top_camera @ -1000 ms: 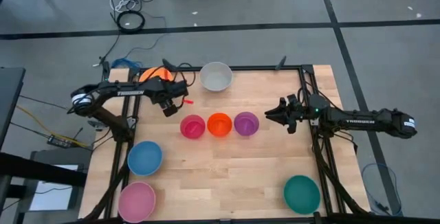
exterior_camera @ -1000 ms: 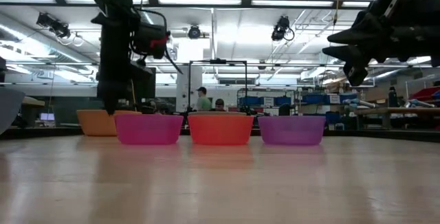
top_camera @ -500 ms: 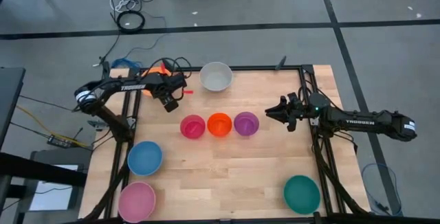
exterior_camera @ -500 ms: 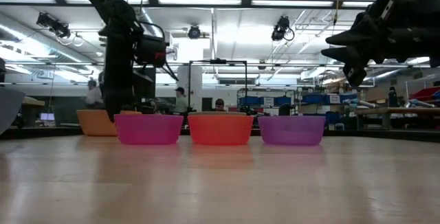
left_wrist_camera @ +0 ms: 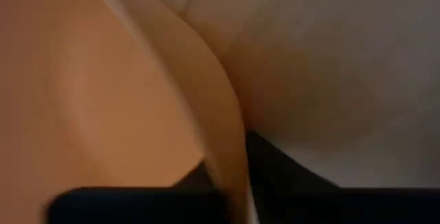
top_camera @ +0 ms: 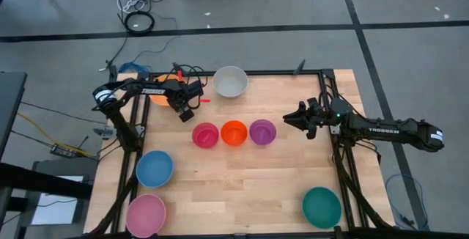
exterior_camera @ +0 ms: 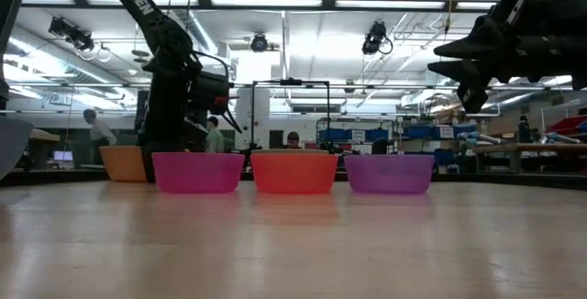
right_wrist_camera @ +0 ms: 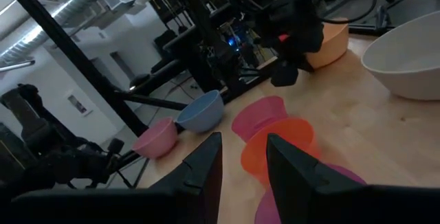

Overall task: Nest bowls inside each other
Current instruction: Stack the yellow bowl on top of the white bowl

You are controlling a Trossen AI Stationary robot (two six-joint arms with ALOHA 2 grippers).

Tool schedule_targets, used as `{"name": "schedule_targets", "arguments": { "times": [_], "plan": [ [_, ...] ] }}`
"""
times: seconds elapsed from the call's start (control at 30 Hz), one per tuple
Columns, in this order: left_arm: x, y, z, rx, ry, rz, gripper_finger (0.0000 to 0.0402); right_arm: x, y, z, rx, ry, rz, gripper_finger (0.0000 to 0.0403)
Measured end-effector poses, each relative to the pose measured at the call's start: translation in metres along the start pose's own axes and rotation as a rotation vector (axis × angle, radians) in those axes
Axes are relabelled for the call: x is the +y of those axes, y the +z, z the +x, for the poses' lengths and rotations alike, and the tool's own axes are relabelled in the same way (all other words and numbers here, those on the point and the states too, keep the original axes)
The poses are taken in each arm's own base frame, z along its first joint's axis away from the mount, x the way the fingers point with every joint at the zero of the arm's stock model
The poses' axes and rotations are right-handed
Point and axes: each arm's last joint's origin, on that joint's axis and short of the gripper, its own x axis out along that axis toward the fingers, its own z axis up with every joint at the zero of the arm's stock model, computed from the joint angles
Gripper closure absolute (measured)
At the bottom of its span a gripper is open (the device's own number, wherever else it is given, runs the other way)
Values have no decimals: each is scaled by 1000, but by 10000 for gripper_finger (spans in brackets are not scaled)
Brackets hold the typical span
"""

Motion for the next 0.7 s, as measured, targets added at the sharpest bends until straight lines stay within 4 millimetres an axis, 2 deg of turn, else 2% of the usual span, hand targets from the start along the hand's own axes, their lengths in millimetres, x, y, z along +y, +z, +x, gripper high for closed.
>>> {"name": "schedule_targets", "arguments": {
  "times": [0.17, 0.37, 0.53, 0.7],
  "plan": [
    [-1, 1, -3, -8, -22, -4, 393, 0, 0, 0, -2, -2, 0, 300],
    [-4, 13, -23, -29, -57, 20, 396, -1, 0, 0, -4, -8, 1, 300],
    [-3, 29, -55, -70, -84, 43, 397, -2, 1, -1, -12, -20, 7, 300],
    [-4, 48, -102, -180, -126, 90, 397, -2, 1, -1, -11, -20, 14, 300]
  ]
}}
